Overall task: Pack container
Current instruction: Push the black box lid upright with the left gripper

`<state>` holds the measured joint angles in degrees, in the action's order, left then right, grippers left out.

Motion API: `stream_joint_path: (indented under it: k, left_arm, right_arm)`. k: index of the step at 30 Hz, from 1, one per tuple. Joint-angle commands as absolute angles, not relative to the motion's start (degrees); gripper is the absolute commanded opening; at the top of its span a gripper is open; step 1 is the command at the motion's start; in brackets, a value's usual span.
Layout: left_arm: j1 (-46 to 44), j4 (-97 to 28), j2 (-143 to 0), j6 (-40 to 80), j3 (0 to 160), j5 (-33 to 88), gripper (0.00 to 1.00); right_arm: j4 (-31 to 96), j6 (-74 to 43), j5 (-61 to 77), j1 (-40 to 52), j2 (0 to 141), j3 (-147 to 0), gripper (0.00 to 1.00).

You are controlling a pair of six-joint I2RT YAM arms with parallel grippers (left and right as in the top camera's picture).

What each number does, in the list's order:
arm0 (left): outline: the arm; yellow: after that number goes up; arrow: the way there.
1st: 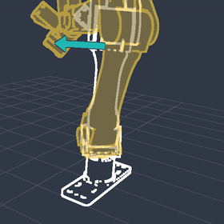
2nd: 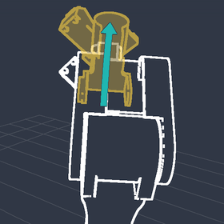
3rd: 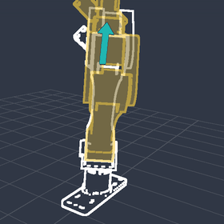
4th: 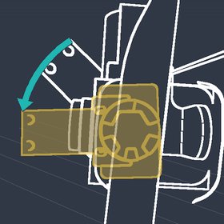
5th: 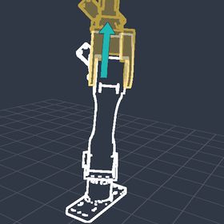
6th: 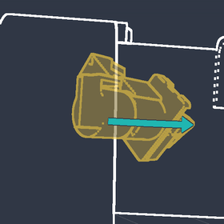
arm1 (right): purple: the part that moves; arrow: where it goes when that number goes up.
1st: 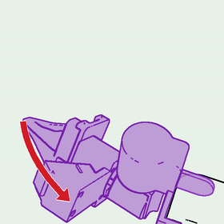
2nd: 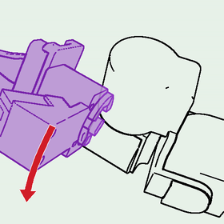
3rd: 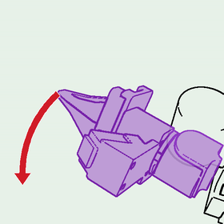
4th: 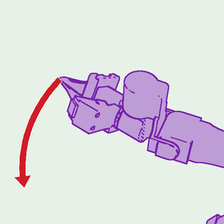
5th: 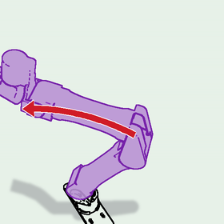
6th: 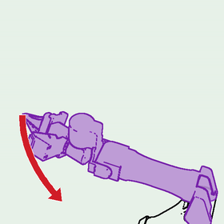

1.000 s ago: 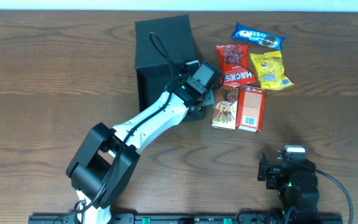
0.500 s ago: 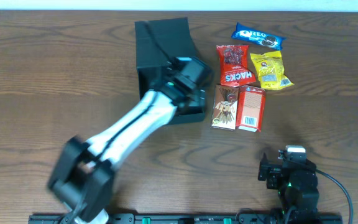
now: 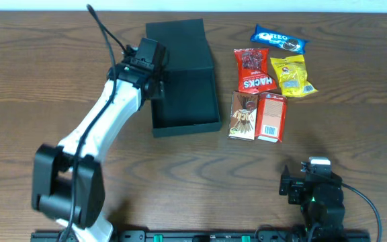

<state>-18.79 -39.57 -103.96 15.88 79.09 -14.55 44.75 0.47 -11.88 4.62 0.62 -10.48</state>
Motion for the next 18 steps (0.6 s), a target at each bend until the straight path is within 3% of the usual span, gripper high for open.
stream_joint_path:
  k: [1,7,9,14,18]
  left_arm:
    - [-18.72,-37.8,-105.89,11.73,79.0,-7.79,0.95]
    - [-18.72,-35.11,-109.36,11.33,79.0,-1.34,0.95]
    - [-18.72,-35.16,-110.93,11.35,79.0,-1.34,0.75]
    - [-18.72,-35.24,-113.8,11.33,79.0,-1.3,0.48]
    - [-18.72,-34.59,-113.82,11.31,79.0,-1.43,0.43]
  right_arm:
    - [44.8,0.49,-12.64,4.58,0.32,-9.96,0.99]
    - [44.82,0.49,-12.64,4.58,0.32,-9.96,0.99]
    - [44.8,0.49,-12.64,4.58,0.32,-9.96,0.99]
    - [44.8,0.47,-12.64,4.58,0.32,-9.96,0.99]
    - [44.8,0.47,-12.64,4.58,0.32,-9.96,0.99]
